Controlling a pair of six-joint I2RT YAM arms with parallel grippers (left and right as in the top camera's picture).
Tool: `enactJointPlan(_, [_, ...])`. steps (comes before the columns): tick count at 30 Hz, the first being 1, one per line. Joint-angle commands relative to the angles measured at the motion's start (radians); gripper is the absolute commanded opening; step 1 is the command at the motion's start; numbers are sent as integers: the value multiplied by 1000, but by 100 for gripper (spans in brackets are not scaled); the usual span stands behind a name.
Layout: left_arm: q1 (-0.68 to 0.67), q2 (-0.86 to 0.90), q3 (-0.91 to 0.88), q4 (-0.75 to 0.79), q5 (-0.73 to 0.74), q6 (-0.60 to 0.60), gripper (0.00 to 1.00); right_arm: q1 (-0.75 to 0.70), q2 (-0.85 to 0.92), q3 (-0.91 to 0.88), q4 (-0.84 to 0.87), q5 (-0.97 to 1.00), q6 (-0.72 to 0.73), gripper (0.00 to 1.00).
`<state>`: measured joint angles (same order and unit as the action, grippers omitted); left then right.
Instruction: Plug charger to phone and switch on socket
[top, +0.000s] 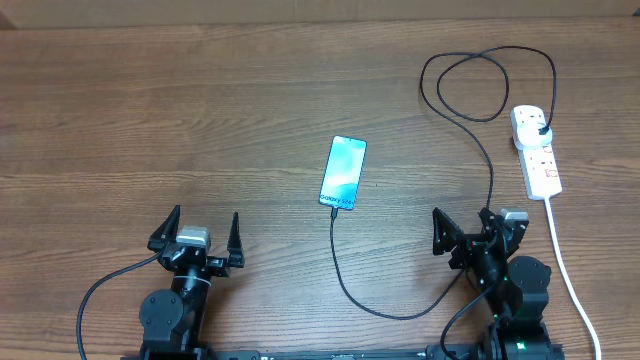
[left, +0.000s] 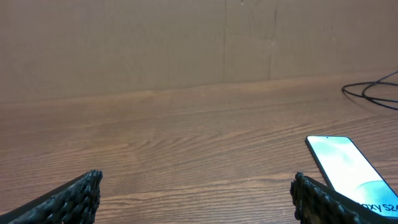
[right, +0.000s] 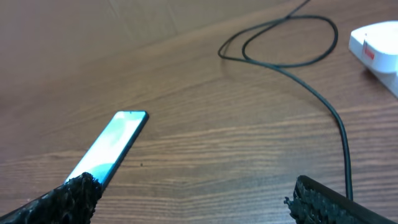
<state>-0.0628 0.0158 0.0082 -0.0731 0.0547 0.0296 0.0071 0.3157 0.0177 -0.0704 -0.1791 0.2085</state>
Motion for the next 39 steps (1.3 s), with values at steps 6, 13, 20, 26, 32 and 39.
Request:
enactJointPlan(6, [9, -11, -3, -2, -11, 16, 100, 5, -38, -10, 4, -2, -8, 100])
enactJointPlan(13, [9, -11, -3, -2, -11, 16, 99, 5, -89, -10, 4, -2, -8, 100])
enactJointPlan(20, [9, -11, -3, -2, -11, 16, 100, 5, -229, -10, 4, -2, -8, 100])
enactJointPlan(26, [9, -11, -3, -2, -11, 16, 100, 5, -312, -10, 4, -3, -8, 100])
enactJointPlan(32, [9, -11, -3, -2, -11, 16, 100, 5, -314, -10, 4, -2, -8, 100])
enactJointPlan(39, [9, -11, -3, -2, -11, 16, 100, 5, -314, -10, 4, -2, -8, 100])
